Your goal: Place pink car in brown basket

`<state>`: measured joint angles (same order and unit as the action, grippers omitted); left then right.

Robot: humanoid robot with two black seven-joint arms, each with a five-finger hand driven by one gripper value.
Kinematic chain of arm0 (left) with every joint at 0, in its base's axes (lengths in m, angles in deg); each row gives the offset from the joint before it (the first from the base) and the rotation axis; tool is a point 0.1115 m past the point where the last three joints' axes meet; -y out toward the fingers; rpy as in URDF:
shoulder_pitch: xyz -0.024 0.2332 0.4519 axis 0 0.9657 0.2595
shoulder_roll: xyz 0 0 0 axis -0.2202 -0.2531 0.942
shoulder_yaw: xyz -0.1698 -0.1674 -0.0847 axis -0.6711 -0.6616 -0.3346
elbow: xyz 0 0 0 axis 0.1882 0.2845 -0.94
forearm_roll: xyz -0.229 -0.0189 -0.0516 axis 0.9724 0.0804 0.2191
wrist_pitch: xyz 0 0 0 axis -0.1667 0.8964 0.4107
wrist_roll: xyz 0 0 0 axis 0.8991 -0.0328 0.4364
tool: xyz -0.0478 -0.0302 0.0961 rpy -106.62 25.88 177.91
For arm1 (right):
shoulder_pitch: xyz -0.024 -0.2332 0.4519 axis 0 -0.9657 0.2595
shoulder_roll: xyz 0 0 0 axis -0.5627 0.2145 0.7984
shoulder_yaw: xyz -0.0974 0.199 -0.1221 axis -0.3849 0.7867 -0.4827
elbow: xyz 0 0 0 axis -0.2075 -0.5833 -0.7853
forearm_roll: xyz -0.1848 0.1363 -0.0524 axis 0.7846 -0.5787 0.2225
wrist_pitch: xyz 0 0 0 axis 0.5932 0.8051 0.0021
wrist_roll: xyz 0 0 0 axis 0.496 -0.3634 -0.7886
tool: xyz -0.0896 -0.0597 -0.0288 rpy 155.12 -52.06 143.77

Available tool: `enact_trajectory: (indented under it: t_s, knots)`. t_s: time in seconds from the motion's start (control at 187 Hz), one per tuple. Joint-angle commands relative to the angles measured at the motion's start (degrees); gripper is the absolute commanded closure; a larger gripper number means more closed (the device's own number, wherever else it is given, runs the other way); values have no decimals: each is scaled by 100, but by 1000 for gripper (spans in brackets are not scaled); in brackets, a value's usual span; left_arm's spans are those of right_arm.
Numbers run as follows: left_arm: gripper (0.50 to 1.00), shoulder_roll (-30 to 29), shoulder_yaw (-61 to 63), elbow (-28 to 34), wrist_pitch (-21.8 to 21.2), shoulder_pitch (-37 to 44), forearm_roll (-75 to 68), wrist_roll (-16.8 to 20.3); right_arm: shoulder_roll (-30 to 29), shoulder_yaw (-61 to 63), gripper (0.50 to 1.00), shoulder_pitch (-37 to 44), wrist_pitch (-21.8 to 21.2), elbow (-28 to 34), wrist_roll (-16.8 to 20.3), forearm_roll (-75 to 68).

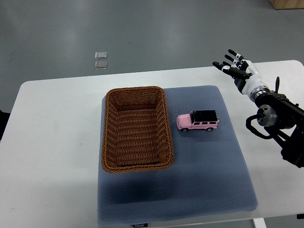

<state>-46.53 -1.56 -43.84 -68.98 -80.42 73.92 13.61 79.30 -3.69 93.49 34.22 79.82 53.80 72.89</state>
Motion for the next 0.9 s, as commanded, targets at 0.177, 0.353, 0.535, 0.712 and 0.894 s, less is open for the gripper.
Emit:
enact_trajectory:
  t_s: [0.177, 0.353, 0.535, 0.712, 0.894]
  knots:
    - [500, 0, 0, 0, 0, -3, 5, -8, 0, -11, 585, -3, 1, 0, 0, 7]
    - [500, 0, 0, 0, 0, 6, 5, 1, 0, -28, 585, -3, -8, 0, 0, 7]
    - [500, 0, 0, -9, 0, 6, 5, -8, 0, -46, 583, -11, -8, 9, 0, 7]
    - [500, 0, 0, 0, 0, -3, 5, 1, 9, -46, 585, -11, -8, 9, 0, 7]
    - [500, 0, -9, 0, 0, -3, 5, 1, 9, -55, 585, -11, -8, 9, 0, 7]
